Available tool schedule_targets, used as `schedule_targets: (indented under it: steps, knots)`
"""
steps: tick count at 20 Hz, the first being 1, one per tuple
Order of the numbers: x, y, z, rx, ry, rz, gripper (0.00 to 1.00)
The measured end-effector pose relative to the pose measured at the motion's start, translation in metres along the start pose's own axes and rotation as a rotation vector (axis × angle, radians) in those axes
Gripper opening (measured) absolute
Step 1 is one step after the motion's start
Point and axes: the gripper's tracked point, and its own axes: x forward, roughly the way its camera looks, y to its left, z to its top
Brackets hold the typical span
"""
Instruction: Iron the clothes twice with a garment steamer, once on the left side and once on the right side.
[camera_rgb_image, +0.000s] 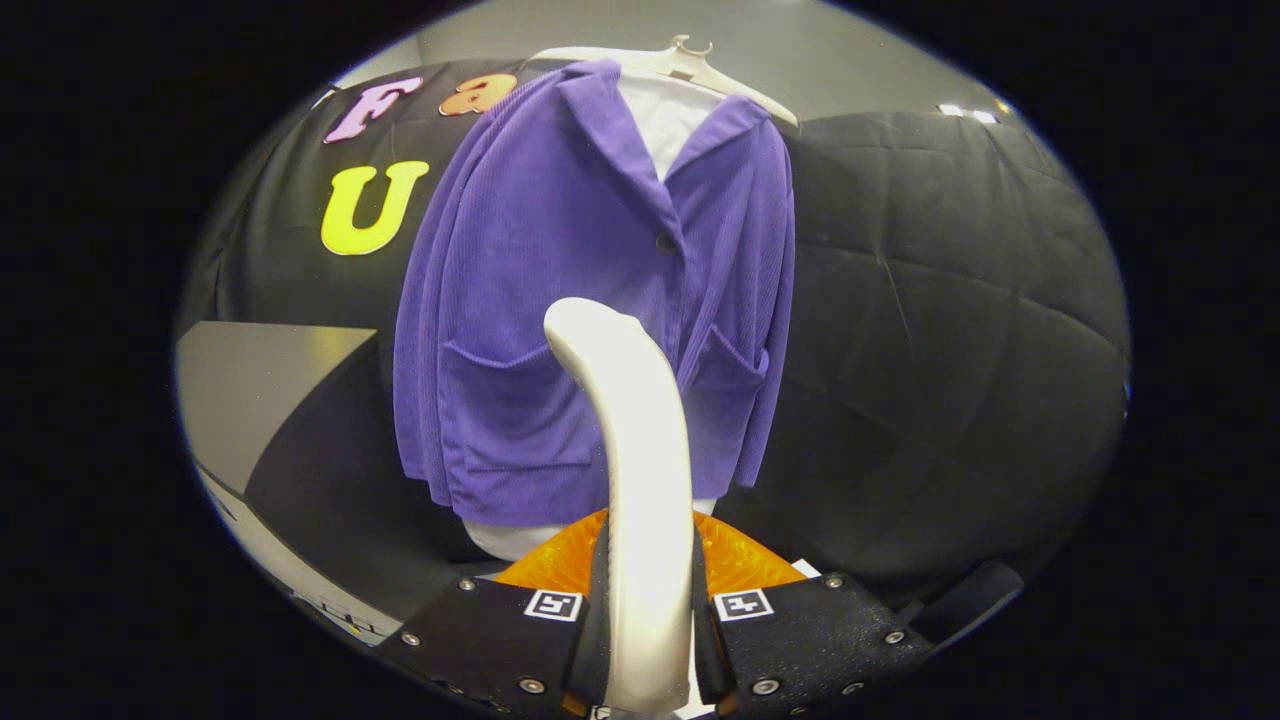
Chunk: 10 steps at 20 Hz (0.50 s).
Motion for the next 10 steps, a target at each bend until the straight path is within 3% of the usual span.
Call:
schedule_targets:
  steps: [10]
  knots:
    - [-0.005, -0.075, 0.117, 0.059, -0.217, 0.007, 0.33]
